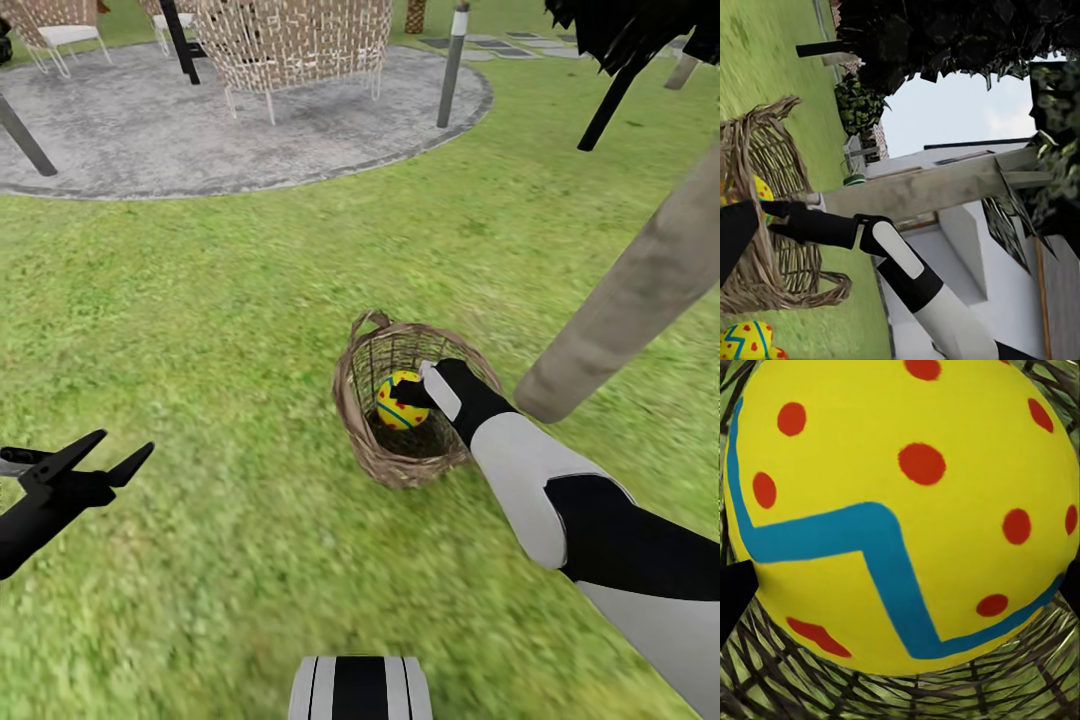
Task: Take the three Easter eggs out of the wicker basket on the lawn in the garden, then place them on the lawn next to a single tree (choose any tree) so that all three eggs are next to the same tree and none are left in the basket.
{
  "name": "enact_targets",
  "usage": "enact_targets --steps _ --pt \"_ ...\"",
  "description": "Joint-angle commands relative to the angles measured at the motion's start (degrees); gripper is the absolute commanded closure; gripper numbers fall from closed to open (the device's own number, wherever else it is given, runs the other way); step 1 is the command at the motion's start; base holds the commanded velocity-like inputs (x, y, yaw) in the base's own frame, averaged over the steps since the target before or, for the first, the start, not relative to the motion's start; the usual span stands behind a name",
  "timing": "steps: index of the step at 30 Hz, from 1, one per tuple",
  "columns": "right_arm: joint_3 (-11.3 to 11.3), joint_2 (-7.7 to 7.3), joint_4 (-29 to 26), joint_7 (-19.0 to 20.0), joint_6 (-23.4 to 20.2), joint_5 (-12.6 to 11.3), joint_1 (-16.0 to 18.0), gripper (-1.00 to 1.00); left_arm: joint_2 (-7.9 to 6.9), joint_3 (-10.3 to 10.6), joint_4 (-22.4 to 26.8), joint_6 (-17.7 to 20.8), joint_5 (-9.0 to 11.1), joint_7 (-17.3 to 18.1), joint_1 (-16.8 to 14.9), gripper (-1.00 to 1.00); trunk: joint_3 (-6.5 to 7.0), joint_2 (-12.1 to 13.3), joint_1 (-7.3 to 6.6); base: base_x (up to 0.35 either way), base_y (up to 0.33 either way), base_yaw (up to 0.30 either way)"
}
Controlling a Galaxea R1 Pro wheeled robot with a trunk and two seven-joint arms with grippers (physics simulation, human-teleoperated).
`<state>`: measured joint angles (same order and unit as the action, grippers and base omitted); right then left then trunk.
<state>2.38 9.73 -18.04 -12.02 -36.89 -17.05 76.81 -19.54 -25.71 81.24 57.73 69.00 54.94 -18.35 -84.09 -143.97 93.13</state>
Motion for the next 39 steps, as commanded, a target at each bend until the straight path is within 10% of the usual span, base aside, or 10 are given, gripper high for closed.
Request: enact_targets --steps 1,39 --pt "0.24 0.04 -0.1 -0.46 -0.2 -0.62 0.01 1.0 -0.03 -0.15 -0.02 0.23 -0.04 0.19 -0.02 -1.0 0.19 0.0 -0.05 -0.095 0.0 0.0" --pt "0.25 -2.25 -0.24 1.12 -0.3 -0.47 -0.7 1.0 0.2 0.14 0.08 0.1 -0.27 0.1 -0.02 -1.0 8.61 0.51 -1.03 -0.037 0.0 0.0"
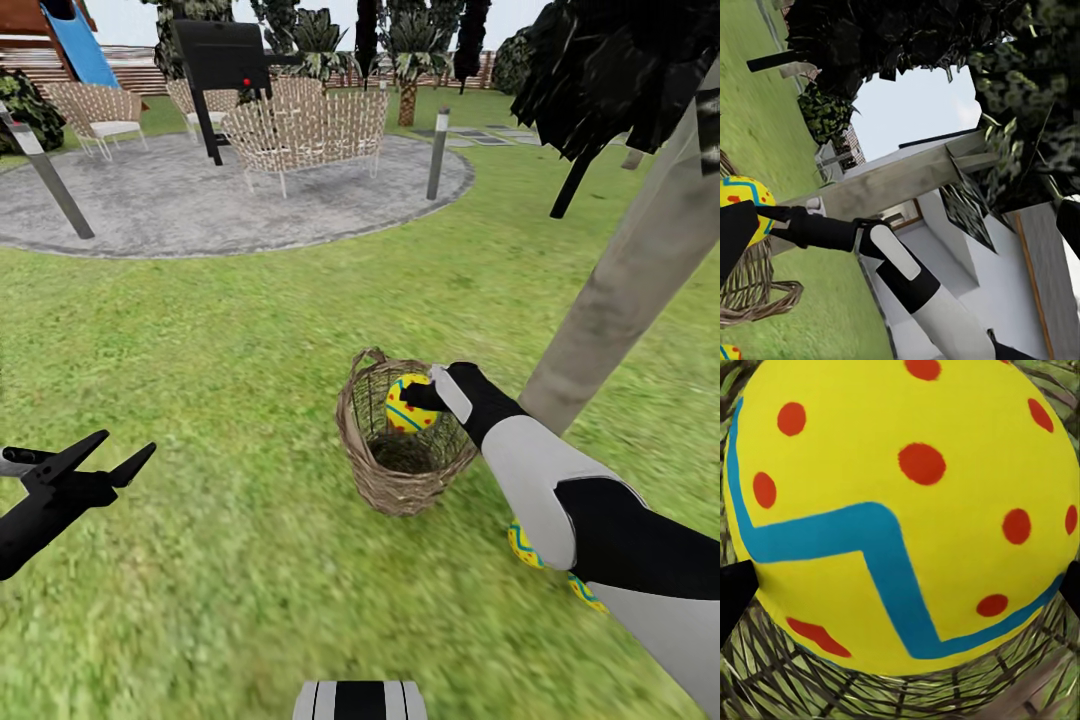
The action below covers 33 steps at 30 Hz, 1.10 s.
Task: Take the three Easter eggs out of the wicker basket on the lawn in the garden, then place them on the lawn next to a single tree (choose any tree) so that all three eggs are next to the same tree and none are left in the basket.
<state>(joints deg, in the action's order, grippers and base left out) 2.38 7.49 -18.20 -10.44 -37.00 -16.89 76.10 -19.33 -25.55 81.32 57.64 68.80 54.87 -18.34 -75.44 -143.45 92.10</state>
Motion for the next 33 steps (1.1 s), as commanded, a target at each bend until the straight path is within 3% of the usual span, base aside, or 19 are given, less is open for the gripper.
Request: enact_targets --steps 1,10,15,16,18,28,30,33 --pt "0.25 -0.01 -0.08 -0.03 -0.23 -0.66 0.01 1.0 0.0 -0.02 -0.02 0.19 -0.07 0.18 -0.03 -1.0 0.19 0.0 -0.03 0.0 0.0 0.0" --pt "0.11 -1.07 -0.15 6.09 -0.36 -0.87 0.01 1.0 0.0 0.0 -0.2 0.12 -0.07 0.16 -0.03 -1.0 2.18 0.12 -0.26 0.0 0.0 0.0" --pt "-0.05 -3.66 -0.11 15.72 -1.56 -1.03 0.01 1.0 -0.02 0.03 -0.2 0.1 -0.15 0.15 -0.03 -1.0 3.29 0.19 -0.39 0.0 0.0 0.0" --pt "-0.2 -4.54 -0.19 20.18 -6.11 -0.95 -0.06 1.0 -0.03 0.02 -0.18 0.1 -0.19 0.15 -0.03 -1.0 3.51 0.2 -0.42 0.0 0.0 0.0" --pt "-0.26 -5.4 -0.37 29.73 -8.78 -0.91 -0.18 1.0 -0.01 0.06 -0.17 0.1 -0.31 0.15 -0.03 -1.0 3.89 0.84 -0.77 -0.003 0.0 0.0" --pt "-0.07 -7.64 -0.52 74.46 -9.93 -0.74 -3.98 1.0 0.0 0.08 -0.2 0.01 -0.51 0.07 -0.03 -1.0 5.68 4.85 -2.97 -0.301 0.0 0.0" --pt "-0.03 -7.79 -1.06 79.26 -9.92 -0.66 -4.91 1.0 0.01 0.1 -0.17 0.01 -0.51 0.07 -0.03 -1.0 6.04 5.65 -3.41 -0.339 0.0 0.0" --pt "-0.01 -7.77 -5.21 80.94 -9.97 -0.53 -7.8 1.0 0.07 0.13 -0.14 0.01 -0.51 0.07 -0.03 -1.0 6.59 6.86 -4.07 -0.338 0.0 0.0"
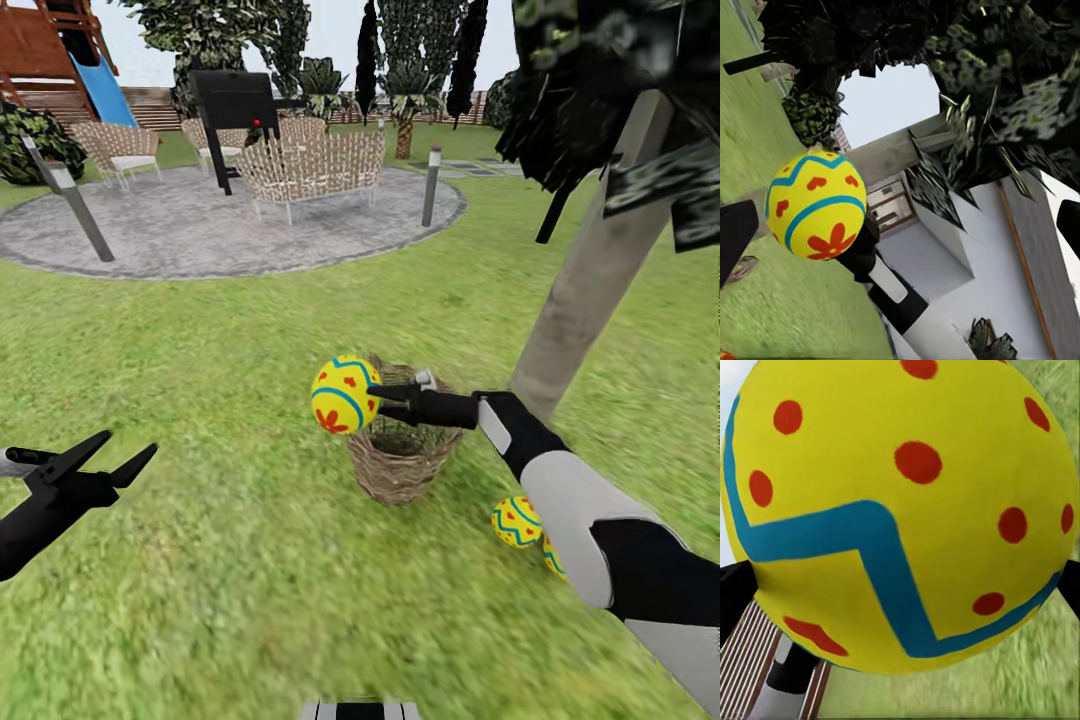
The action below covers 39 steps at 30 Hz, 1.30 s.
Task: Take the three Easter eggs out of the wicker basket on the lawn in the garden, then place them on the lawn next to a single tree (choose any tree) so that all three eggs are next to the same tree and none are left in the basket.
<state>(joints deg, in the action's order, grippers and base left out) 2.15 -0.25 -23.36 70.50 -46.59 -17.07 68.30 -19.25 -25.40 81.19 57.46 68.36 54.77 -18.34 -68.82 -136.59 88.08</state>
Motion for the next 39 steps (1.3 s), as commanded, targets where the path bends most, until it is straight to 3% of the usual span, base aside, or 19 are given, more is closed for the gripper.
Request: enact_targets --steps 1,6,11,15,19,23,26,28,31,33,37,38,39 --pt "0.23 -0.02 -1.6 0.08 -0.42 -0.39 -1.06 1.0 0.0 -0.01 0.04 0.2 -0.05 0.17 -0.03 -1.0 0.19 0.4 -0.27 -0.281 0.0 -0.035" --pt "0.15 -0.4 -8.73 0.32 -1.03 -0.58 -6.92 1.0 0.19 0.01 0.35 0.3 0.39 0.56 -0.03 -1.0 0.72 0.8 -0.49 -0.068 0.0 -0.171" --pt "-0.08 -6.27 -14.59 0.82 -6.45 -0.75 -13.1 1.0 -0.24 -0.47 0.37 0.53 0.63 0.86 -0.03 -1.0 1.1 0.8 -0.49 -0.001 0.0 -0.211" --pt "-0.45 -7.11 -21.63 1.55 -10.15 -0.71 -18.98 1.0 -0.26 -0.44 0.37 0.47 0.63 0.87 -0.03 -1.0 1.4 0.8 -0.49 0.0 0.0 -0.212" --pt "-0.62 -9.24 -23.3 1.55 -10.66 -0.78 -21.06 1.0 -0.32 -0.44 0.3 0.54 0.7 0.93 -0.03 -1.0 1.69 0.8 -0.49 0.0 0.0 -0.212" --pt "-0.8 -13.32 -23.22 1.51 -10.64 -0.85 -21.75 1.0 -0.26 -0.36 0.3 0.55 0.72 0.96 -0.03 -1.0 1.99 0.8 -0.49 0.0 0.0 -0.212" --pt "-4.24 -16.12 -22.98 1.53 -10.71 -0.89 -21.8 1.0 -0.26 -0.35 0.3 0.55 0.72 0.96 -0.03 -1.0 2.21 0.8 -0.49 0.0 0.0 -0.212" --pt "-6.78 -19.15 -22.8 1.38 -10.7 -0.8 -21.81 1.0 -0.26 -0.4 0.32 0.56 0.72 0.96 -0.03 -1.0 2.36 0.8 -0.49 0.0 0.0 -0.215" --pt "-7.66 -24.66 -22.73 0.25 -10.56 -0.52 -22.06 1.0 -0.26 -0.39 0.29 0.57 0.72 0.96 -0.03 -1.0 2.57 0.8 -0.49 0.0 0.0 -0.22" --pt "-7.78 -26.42 -23.18 -5.24 -10.4 -0.32 -22.14 1.0 -0.19 -0.38 0.29 0.56 0.72 0.96 -0.03 -1.0 2.72 0.8 -0.49 0.0 0.0 -0.221" --pt "-7.86 -27.07 -25.3 -20.65 -10.28 -0.03 -22.16 1.0 -0.18 -0.38 0.28 0.55 0.72 0.96 -0.03 -1.0 3.0 0.8 -0.49 0.0 0.0 -0.221" --pt "-7.83 -26.97 -28.22 -32.56 -10.09 0.01 -22.16 1.0 -0.09 -0.36 0.28 0.55 0.72 0.96 -0.03 -1.0 3.07 0.8 -0.49 0.0 0.0 -0.221" --pt "-7.92 -26.9 -28.68 -37.43 -9.98 -0.03 -22.16 1.0 0.0 -0.36 0.28 0.55 0.72 0.94 -0.03 -1.0 3.15 0.8 -0.49 0.0 0.0 -0.221"
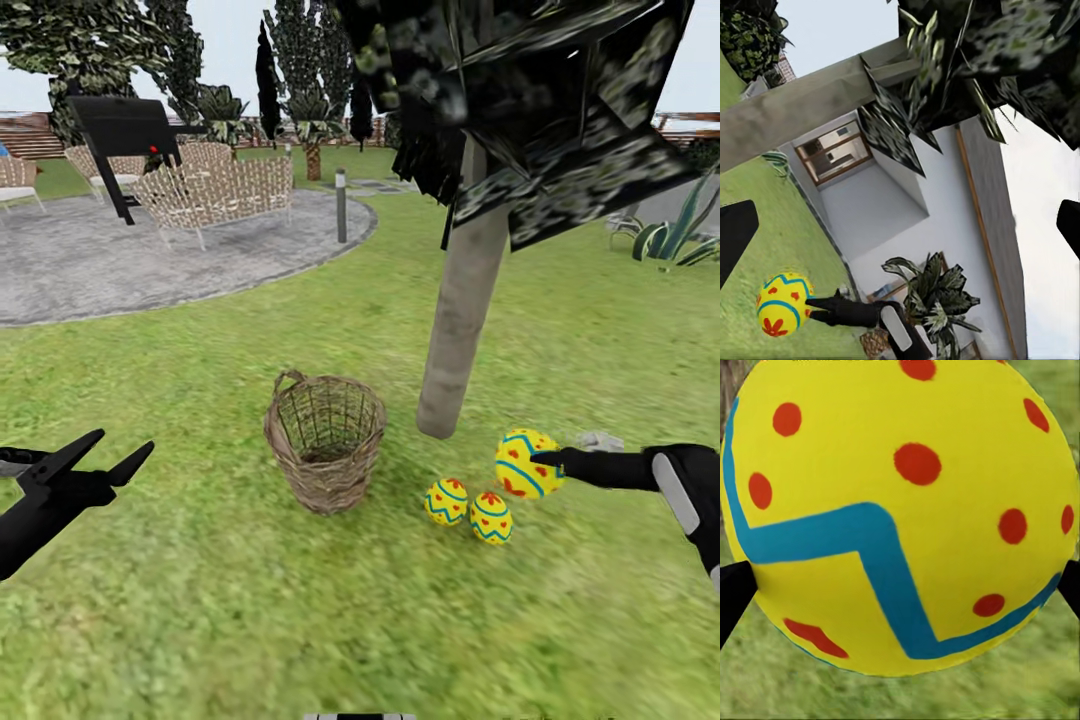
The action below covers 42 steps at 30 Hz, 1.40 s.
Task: Take the three Easter eggs out of the wicker basket on the lawn in the garden, then place them on the lawn next to a single tree (choose any tree) so that all three eggs are next to the same tree and none are left in the basket.
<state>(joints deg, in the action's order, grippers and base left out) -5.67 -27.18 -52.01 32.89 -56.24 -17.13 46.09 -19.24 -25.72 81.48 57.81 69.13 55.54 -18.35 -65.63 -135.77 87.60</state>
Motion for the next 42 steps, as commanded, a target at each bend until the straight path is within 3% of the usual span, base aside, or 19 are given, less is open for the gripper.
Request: enact_targets --steps 1,3,5,6,7,10,14,17,20,22,24,25,26,28,31,33,35,36,42 --pt "-0.13 0.15 -0.69 -7.19 -0.19 0.02 0.05 1.0 0.05 -0.03 0.0 0.18 -0.06 0.12 -0.02 -1.0 0.03 -0.02 -0.01 0.0 0.0 -0.221" --pt "0.1 1.75 -2.06 -20.57 0.8 0.01 0.05 1.0 0.13 0.11 0.0 0.11 -0.1 0.1 -0.02 -1.0 0.17 -0.02 -0.01 0.0 0.0 -0.228" --pt "0.32 5.54 -3.31 -33.64 3.64 0.01 0.05 1.0 0.29 0.34 0.0 -0.09 -0.3 -0.14 -0.02 -1.0 0.3 -0.02 -0.01 0.0 0.0 -0.232" --pt "0.43 6.84 -3.55 -37.53 4.98 0.03 0.06 1.0 0.38 0.79 0.0 -0.16 -0.47 -0.27 -0.02 -1.0 0.37 -0.02 -0.01 0.0 0.0 -0.234" --pt "0.54 8.43 -3.65 -41.75 6.57 0.01 0.11 1.0 0.47 2.6 0.0 -0.26 -0.62 -0.37 -0.02 -1.0 0.43 -0.02 -0.01 0.0 0.0 -0.243" --pt "1.67 11.17 -3.63 -47.58 9.29 1.75 0.13 1.0 0.64 7.01 0.06 -0.41 -0.77 -0.66 -0.02 -1.0 0.6 -0.02 -0.01 0.0 0.0 -0.254" --pt "8.3 14.61 -2.95 -48.79 12.41 3.4 0.14 1.0 1.78 9.16 0.08 -0.5 -0.83 -6.24 -0.16 -1.0 0.82 -0.02 -0.01 0.019 -0.022 -0.261" --pt "10.56 17.23 -2.74 -48.8 12.98 3.34 0.14 1.0 2.53 12.95 0.23 -0.55 -0.83 -8.68 -0.8 -1.0 0.98 -0.02 -0.01 0.177 -0.198 -0.263" --pt "11.12 18.21 -0.69 -48.8 13.17 3.44 0.14 1.0 5.37 14.76 0.26 -0.55 -0.91 -12.55 -1.45 -1.0 1.14 -0.02 -0.01 0.219 -0.244 -0.263" --pt "11.52 18.23 0.72 -48.8 14.42 3.65 0.14 1.0 6.18 14.9 0.29 -0.51 -0.85 -15.03 -1.57 -1.0 1.24 -0.02 -0.01 0.223 -0.248 -0.263" --pt "11.62 18.22 2.37 -48.89 18.94 3.86 0.21 1.0 6.37 14.98 0.41 -0.5 -0.84 -15.62 -1.6 -1.0 1.33 -0.02 -0.01 0.223 -0.246 -0.263" --pt "11.67 18.61 6.4 -51.39 24.83 5.22 0.78 1.0 6.41 15.0 0.84 -0.38 -0.84 -15.67 -1.6 -1.0 1.34 -0.02 -0.01 0.054 -0.059 -0.114" --pt "11.69 19.17 6.6 -52.09 25.71 5.31 0.9 1.0 6.41 15.0 0.86 -0.35 -0.84 -15.62 -1.6 -1.0 1.34 -0.02 -0.01 0.028 -0.03 -0.059" --pt "11.74 20.47 6.88 -52.71 26.51 5.64 1.65 1.0 6.41 14.98 0.87 -0.23 -0.72 -15.55 -1.6 -1.0 1.35 -0.02 -0.01 0.011 -0.012 -0.023" --pt "13.06 22.73 9.87 -52.95 26.73 7.48 6.1 1.0 6.4 14.99 0.88 -0.02 -0.34 -15.32 -1.6 -1.0 1.17 -0.42 0.21 0.001 -0.002 -0.003" --pt "13.26 23.52 17.3 -52.91 26.83 7.89 11.49 1.0 6.41 15.57 0.97 0.06 -0.31 -15.32 -1.6 -1.0 0.81 -1.22 0.65 0.0 0.0 0.0" --pt "13.35 26.03 26.84 -52.78 27.95 8.36 16.13 1.0 6.41 17.85 1.41 0.11 -0.24 -15.34 -1.6 -1.0 0.45 -2.02 1.09 0.0 0.0 0.0" --pt "13.42 26.94 28.66 -52.77 28.86 8.55 17.03 1.0 6.41 18.52 1.46 0.11 -0.23 -15.4 -1.6 -1.0 0.27 -2.42 1.31 0.0 0.0 0.0" --pt "13.49 27.01 32.28 -52.76 29.83 9.09 17.94 1.0 6.41 19.06 1.49 0.29 -0.2 -15.46 -1.6 -1.0 -0.81 -4.83 2.63 0.0 0.0 0.0"
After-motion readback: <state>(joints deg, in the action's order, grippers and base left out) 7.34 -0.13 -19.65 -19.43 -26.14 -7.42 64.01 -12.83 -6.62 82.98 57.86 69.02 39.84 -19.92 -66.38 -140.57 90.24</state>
